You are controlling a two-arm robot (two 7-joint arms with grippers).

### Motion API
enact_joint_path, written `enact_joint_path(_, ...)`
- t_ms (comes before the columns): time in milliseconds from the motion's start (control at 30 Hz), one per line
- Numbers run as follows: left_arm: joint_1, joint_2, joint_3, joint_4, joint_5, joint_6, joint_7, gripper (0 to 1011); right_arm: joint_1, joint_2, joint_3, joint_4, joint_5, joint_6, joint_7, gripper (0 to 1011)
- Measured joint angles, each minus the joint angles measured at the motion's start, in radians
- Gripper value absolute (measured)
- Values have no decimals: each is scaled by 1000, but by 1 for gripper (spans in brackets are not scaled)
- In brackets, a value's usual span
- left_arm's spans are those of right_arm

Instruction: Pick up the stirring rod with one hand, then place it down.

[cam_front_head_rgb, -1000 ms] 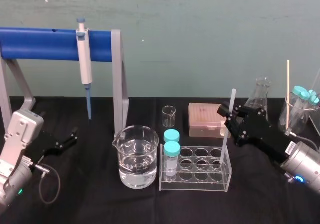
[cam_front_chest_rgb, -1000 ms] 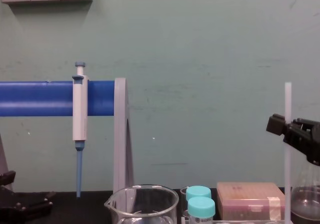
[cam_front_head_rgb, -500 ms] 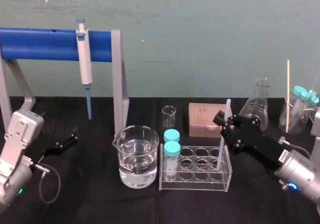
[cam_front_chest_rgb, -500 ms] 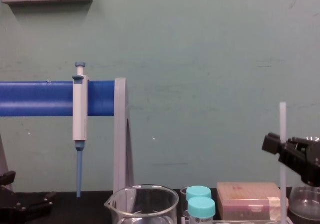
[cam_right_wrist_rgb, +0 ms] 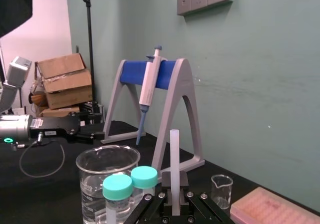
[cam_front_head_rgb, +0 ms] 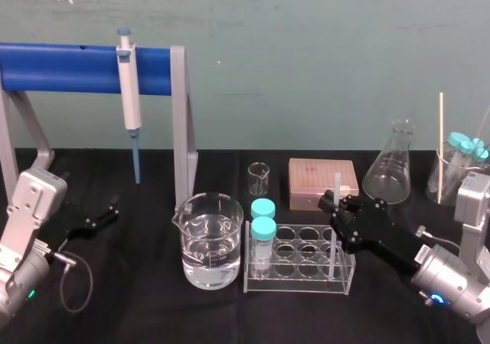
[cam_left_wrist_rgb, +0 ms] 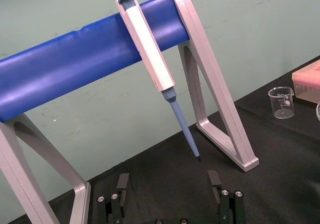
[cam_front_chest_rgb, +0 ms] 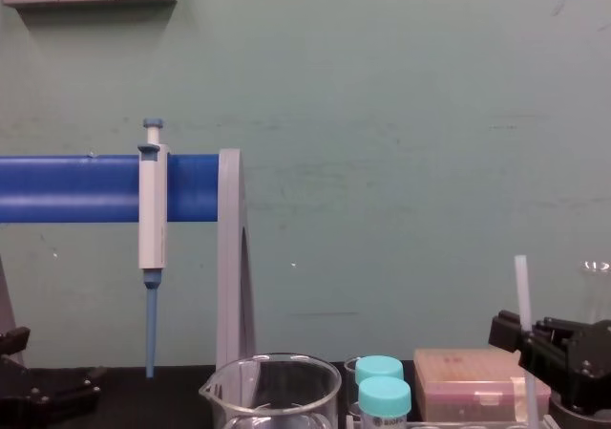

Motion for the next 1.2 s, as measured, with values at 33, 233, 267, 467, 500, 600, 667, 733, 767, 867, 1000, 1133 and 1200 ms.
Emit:
enact_joint_path(33,0,0,0,0,0,0,0,1000,1,-1,0,3,-1,1,-2,72)
enact_joint_path(233,0,0,0,0,0,0,0,1000,4,-7,-1,16,-12,5,-11,72)
enact_joint_path(267,0,0,0,0,0,0,0,1000,4,-8,-1,18,-14,5,-12,72)
enact_joint_path(467,0,0,0,0,0,0,0,1000,5,-9,-1,19,-23,7,-22,72)
enact_joint_path(500,0,0,0,0,0,0,0,1000,5,-9,-1,19,-23,7,-22,72)
enact_joint_path(600,0,0,0,0,0,0,0,1000,5,-9,-1,19,-23,8,-21,72)
enact_joint_path(667,0,0,0,0,0,0,0,1000,4,-9,-1,19,-22,8,-21,72)
enact_joint_path(733,0,0,0,0,0,0,0,1000,4,-8,0,19,-22,8,-21,73)
enact_joint_path(767,0,0,0,0,0,0,0,1000,4,-8,0,19,-22,10,-21,81)
enact_joint_path(867,0,0,0,0,0,0,0,1000,4,-8,0,19,-22,11,-21,160)
enact_joint_path(1000,0,0,0,0,0,0,0,1000,4,-8,0,19,-22,11,-20,272)
enact_joint_path(1133,0,0,0,0,0,0,0,1000,4,-8,0,18,-21,11,-20,435)
enact_joint_path(1200,0,0,0,0,0,0,0,1000,4,-8,0,18,-21,11,-20,474)
